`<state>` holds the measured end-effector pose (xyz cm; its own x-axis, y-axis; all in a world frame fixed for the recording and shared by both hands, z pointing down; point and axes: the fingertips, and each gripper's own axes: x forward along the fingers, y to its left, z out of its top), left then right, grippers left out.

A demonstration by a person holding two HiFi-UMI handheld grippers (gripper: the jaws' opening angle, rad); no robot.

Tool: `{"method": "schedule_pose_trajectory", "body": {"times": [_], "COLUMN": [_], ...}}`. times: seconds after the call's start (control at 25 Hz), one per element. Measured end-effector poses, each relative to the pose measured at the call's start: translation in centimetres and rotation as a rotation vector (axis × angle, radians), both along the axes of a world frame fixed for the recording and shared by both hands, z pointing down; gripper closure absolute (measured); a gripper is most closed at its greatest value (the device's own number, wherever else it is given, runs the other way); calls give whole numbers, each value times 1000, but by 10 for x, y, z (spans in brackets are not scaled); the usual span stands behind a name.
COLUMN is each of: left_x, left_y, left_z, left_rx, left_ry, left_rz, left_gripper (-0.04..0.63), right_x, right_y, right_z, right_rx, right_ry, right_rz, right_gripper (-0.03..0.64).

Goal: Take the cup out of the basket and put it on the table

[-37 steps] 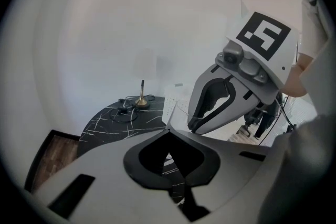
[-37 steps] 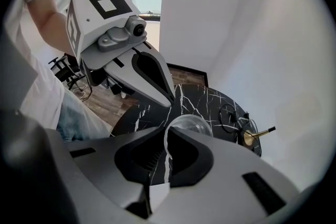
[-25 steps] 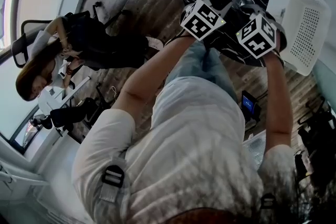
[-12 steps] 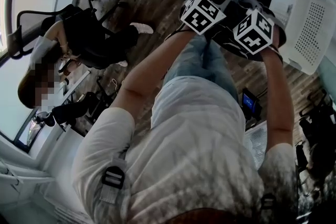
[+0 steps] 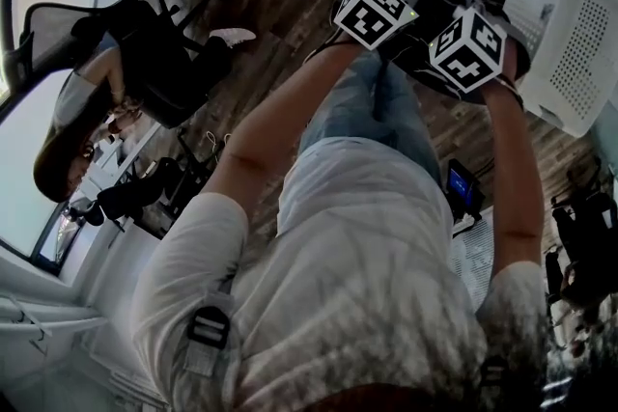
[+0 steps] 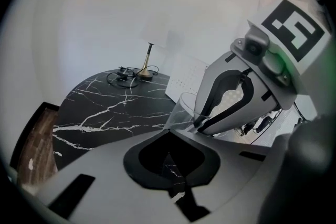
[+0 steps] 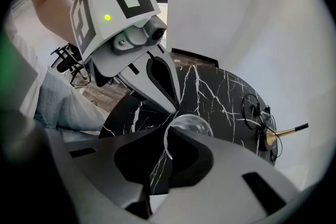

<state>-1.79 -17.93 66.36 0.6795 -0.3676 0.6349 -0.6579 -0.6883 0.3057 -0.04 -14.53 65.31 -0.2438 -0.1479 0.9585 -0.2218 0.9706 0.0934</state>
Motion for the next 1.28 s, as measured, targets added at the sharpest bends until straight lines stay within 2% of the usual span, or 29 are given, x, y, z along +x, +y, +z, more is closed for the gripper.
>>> {"method": "schedule_pose_trajectory", "body": {"times": [0.44, 1.28], "left_x": [-2, -6], "left_y": [-3, 4], "left_z": [17, 27], "left_rx": [-29, -34], "left_ry": [-1, -3], "left_rz": [-8, -24], "left_gripper": [589, 589], "right_x": [-2, 1], "right_y": [-3, 1], "right_z": [14, 28], "right_rx": [1, 22], "right_ry": [17, 45], "right_rz": [-15, -42], "right_gripper": [593, 592]}}
